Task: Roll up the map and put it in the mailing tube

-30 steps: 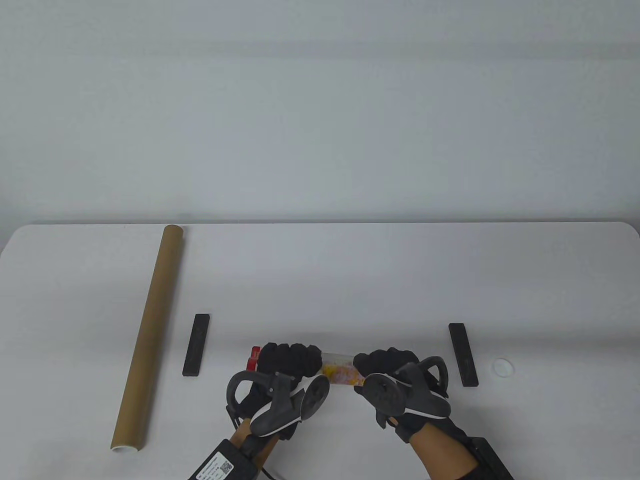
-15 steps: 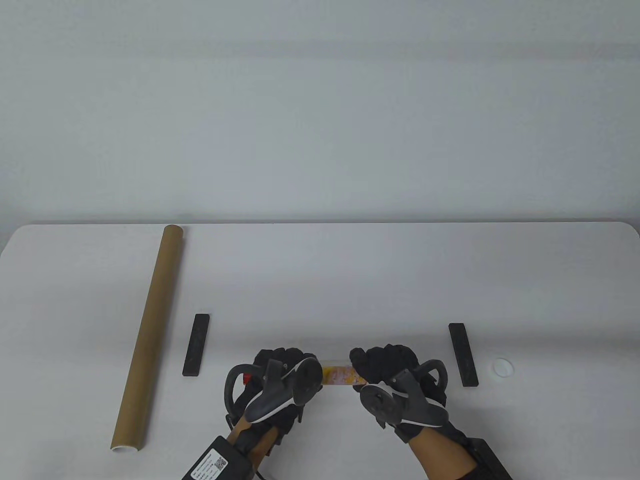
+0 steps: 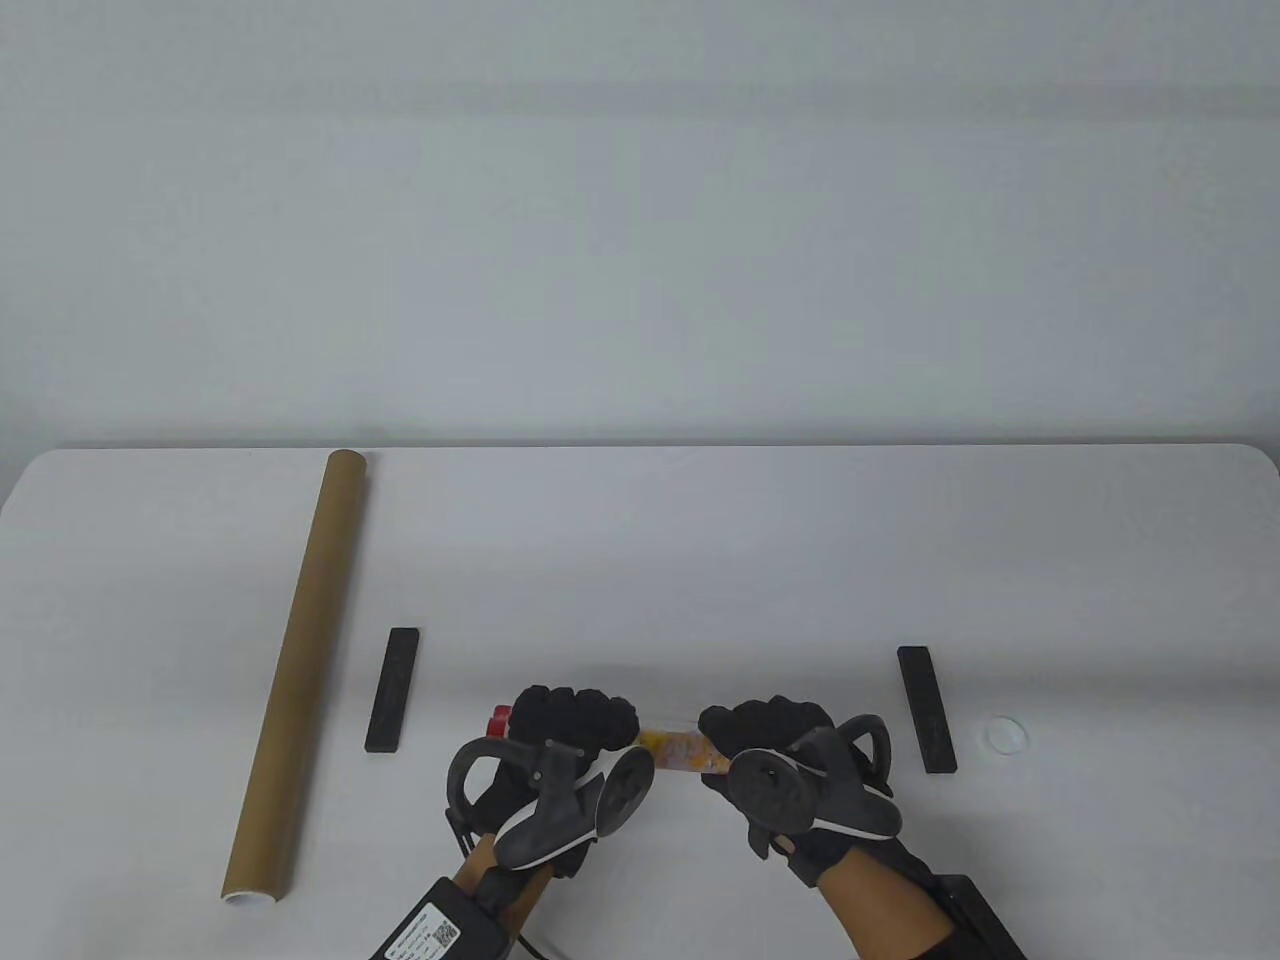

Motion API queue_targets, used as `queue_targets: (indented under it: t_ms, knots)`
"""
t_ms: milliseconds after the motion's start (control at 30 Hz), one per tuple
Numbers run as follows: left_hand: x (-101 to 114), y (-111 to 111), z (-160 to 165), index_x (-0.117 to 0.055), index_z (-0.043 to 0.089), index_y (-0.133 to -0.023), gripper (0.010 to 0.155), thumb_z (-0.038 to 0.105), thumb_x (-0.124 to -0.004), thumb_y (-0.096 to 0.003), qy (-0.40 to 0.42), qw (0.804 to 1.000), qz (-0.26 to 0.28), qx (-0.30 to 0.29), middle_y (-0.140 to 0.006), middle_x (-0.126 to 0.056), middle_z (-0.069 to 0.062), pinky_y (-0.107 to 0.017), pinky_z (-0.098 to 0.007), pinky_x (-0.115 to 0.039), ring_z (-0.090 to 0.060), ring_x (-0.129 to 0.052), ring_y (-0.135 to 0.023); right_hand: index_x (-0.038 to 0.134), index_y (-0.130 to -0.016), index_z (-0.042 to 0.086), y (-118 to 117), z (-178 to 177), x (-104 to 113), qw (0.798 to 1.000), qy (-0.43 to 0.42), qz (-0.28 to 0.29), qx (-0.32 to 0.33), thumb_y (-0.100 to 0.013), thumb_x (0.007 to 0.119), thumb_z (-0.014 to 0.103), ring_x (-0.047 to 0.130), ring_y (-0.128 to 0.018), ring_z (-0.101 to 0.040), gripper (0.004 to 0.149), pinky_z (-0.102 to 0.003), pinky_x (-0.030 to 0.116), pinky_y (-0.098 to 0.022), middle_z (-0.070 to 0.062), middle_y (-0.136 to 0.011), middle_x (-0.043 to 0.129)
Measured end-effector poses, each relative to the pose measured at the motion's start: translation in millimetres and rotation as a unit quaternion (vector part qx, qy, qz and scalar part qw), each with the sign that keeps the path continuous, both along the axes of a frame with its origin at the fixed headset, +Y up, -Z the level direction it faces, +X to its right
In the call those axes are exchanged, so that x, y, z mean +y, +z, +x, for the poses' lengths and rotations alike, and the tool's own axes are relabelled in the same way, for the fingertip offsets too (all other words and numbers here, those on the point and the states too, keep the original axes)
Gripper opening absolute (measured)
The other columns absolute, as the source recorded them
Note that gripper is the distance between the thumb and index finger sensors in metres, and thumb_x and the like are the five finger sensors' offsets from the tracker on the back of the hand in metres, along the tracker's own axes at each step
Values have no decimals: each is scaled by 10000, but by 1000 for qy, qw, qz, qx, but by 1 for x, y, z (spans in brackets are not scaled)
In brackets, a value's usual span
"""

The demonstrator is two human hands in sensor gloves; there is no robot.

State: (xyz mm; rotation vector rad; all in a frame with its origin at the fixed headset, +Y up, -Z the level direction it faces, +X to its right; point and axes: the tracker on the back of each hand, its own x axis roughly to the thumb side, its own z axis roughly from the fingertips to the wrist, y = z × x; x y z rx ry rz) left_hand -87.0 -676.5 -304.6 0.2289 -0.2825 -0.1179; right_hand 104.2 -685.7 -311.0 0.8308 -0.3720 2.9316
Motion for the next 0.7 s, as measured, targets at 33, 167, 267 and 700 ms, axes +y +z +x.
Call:
queue_targets:
  t_ms: [33, 167, 267, 700]
  knots:
    - [0, -1, 0, -897, 429, -735, 473, 629, -962, -312, 3, 1000, -6, 1, -621, -972, 105, -655, -376, -775, -143, -1021, -568, 870, -891, 105, 0, 0, 0, 1000, 3, 4, 0, -421, 979, 419, 989, -491, -283, 576, -547, 787, -504, -50, -650, 937]
    - [-2, -6, -3, -902, 429, -730, 464, 631, -959, -316, 22, 999, -48, 11, -614, -976, 106, -650, -373, -782, -140, -1026, -560, 845, -930, 119, 4, -1, 1, 999, 19, 38, -4, -418, 979, 430, 978, -578, -320, 614, -569, 755, -547, -65, -722, 921]
    - [-5, -10, -7, -904, 422, -733, 466, 625, -962, -317, 45, 995, -88, 14, -616, -976, 101, -652, -378, -778, -146, -1025, -562, 841, -938, 124, 5, -3, 2, 998, 26, 50, -1, -415, 980, 434, 975, -592, -324, 623, -572, 748, -556, -66, -732, 920]
    - [0, 3, 2, -866, 428, -801, 524, 630, -942, -324, -9, 1000, 27, -5, -690, -961, 105, -670, -385, -768, -149, -1021, -627, 881, -881, 100, 0, 3, 3, 1000, -10, 1, 0, -421, 980, 404, 995, -496, -295, 560, -558, 790, -495, -62, -651, 944]
